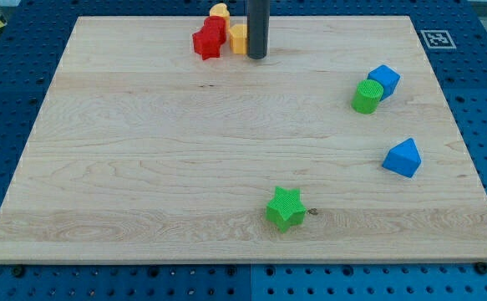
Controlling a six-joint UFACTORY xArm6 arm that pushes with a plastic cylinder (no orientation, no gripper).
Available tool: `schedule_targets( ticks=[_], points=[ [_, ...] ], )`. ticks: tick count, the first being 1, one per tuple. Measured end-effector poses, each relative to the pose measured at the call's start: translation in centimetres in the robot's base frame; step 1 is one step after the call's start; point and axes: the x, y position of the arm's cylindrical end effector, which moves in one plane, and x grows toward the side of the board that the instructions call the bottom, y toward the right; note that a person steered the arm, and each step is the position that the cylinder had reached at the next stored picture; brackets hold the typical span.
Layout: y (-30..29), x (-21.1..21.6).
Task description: Place your arm parallel to cube
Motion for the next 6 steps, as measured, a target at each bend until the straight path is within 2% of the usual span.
schedule_targets(
  ticks=[1,2,3,4,5,6],
  points=[
    [-1.5,-2.2],
    [0.2,-1.2],
    [5.9,-1.2],
    [15.1,-1.4],
    [24.0,1.5],
    [28.6,6.3]
  ],
)
